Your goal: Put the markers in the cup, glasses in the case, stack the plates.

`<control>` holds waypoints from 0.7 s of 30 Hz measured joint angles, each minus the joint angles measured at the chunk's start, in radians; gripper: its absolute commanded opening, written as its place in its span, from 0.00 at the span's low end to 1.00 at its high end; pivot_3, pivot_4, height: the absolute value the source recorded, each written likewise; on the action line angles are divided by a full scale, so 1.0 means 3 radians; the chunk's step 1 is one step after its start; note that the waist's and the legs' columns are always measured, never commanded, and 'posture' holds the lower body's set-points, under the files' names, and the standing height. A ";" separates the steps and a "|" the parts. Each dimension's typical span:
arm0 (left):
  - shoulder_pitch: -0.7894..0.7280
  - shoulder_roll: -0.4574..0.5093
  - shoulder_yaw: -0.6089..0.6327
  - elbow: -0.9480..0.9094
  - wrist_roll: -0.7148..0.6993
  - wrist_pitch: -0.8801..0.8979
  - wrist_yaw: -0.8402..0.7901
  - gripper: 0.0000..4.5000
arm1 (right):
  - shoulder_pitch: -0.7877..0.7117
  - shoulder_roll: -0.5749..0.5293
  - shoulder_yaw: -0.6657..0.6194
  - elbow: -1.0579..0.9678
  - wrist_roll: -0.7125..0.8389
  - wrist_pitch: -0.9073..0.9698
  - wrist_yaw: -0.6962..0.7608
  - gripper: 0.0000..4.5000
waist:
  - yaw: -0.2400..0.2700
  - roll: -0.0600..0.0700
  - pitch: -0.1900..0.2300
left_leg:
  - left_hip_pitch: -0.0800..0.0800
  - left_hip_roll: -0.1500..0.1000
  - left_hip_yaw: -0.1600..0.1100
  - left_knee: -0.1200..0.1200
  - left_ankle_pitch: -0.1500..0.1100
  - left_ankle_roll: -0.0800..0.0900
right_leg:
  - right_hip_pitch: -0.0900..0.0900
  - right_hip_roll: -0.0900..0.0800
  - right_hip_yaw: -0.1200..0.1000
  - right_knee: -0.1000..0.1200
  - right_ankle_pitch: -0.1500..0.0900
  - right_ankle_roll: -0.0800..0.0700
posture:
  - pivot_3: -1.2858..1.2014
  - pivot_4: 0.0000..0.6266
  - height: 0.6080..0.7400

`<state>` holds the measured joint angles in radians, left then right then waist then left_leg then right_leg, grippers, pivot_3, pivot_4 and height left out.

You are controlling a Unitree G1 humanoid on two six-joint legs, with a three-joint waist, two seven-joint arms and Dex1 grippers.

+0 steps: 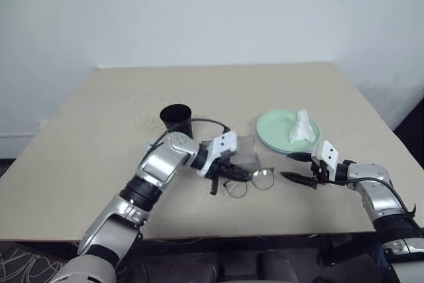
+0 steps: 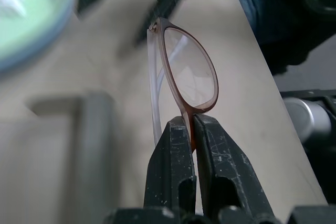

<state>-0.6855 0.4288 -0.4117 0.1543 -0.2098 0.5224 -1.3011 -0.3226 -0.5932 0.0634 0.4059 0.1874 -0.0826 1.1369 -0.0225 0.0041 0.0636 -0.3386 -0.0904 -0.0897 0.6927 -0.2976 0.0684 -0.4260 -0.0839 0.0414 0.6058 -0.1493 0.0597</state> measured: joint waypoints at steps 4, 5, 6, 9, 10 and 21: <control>-0.0075 0.0003 0.0050 0.0005 -0.0021 -0.0029 -0.0025 0.02 | -0.0014 0.0001 0.0000 0.0050 -0.0010 -0.0034 0.0000 0.74 | 0.0003 0.0000 0.0000 | -0.0001 0.0000 -0.0001 0.0000 0.0000 0.0000 | -0.0001 0.0000 -0.0001 0.0000 0.0000 0.0000 | 0.52 0.00 1.00; -0.0128 0.0003 0.0075 0.0016 -0.0019 -0.0048 -0.0016 0.02 | -0.0015 0.0002 0.0000 0.0060 -0.0010 -0.0038 0.0001 0.74 | 0.0003 -0.0002 0.0001 | -0.0001 0.0000 -0.0001 0.0000 0.0000 0.0000 | -0.0001 0.0000 -0.0001 0.0000 0.0000 0.0000 | 0.52 0.00 1.00; -0.0184 0.0004 0.0107 0.0037 -0.0016 -0.0083 0.0000 0.02 | -0.0015 0.0003 0.0000 0.0064 -0.0011 -0.0041 0.0001 0.74 | 0.0003 -0.0002 0.0001 | -0.0001 -0.0001 -0.0001 0.0000 0.0000 0.0000 | 0.0000 0.0000 0.0000 0.0000 0.0000 0.0000 | 0.52 0.00 1.00; -0.0410 0.0037 0.0177 0.0237 0.0062 -0.0234 0.0090 0.02 | -0.0022 0.0018 0.0000 0.0066 -0.0011 -0.0049 0.0001 0.74 | 0.0004 -0.0002 0.0001 | 0.0000 -0.0001 -0.0001 0.0001 0.0001 -0.0001 | 0.0001 0.0000 0.0000 0.0001 0.0000 0.0000 | 0.52 0.00 1.00; -0.0478 0.0051 0.0180 0.0340 0.0113 -0.0307 0.0113 0.02 | -0.0023 0.0026 0.0001 0.0067 -0.0011 -0.0050 0.0002 0.74 | 0.0003 -0.0002 0.0001 | 0.0000 -0.0001 -0.0001 0.0001 0.0001 -0.0001 | 0.0001 0.0000 0.0000 0.0001 0.0000 0.0000 | 0.52 0.00 1.00; -0.0657 0.0108 -0.0034 0.1375 0.0731 -0.1260 0.0043 0.02 | -0.0039 0.0053 0.0019 0.0115 -0.0014 -0.0090 0.0003 0.74 | 0.0008 -0.0005 0.0001 | -0.0003 -0.0005 -0.0002 0.0000 0.0000 0.0001 | 0.0000 -0.0002 0.0001 -0.0002 0.0000 0.0000 | 0.52 0.00 1.00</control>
<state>-0.8825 0.4611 -0.4218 0.5667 0.0094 0.1443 -1.2881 -0.3344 -0.5772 0.0691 0.4406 0.1832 -0.1097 1.1378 -0.0200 0.0028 0.0639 -0.3394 -0.0918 -0.0904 0.6926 -0.2976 0.0686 -0.4262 -0.0844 0.0416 0.6053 -0.1491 0.0596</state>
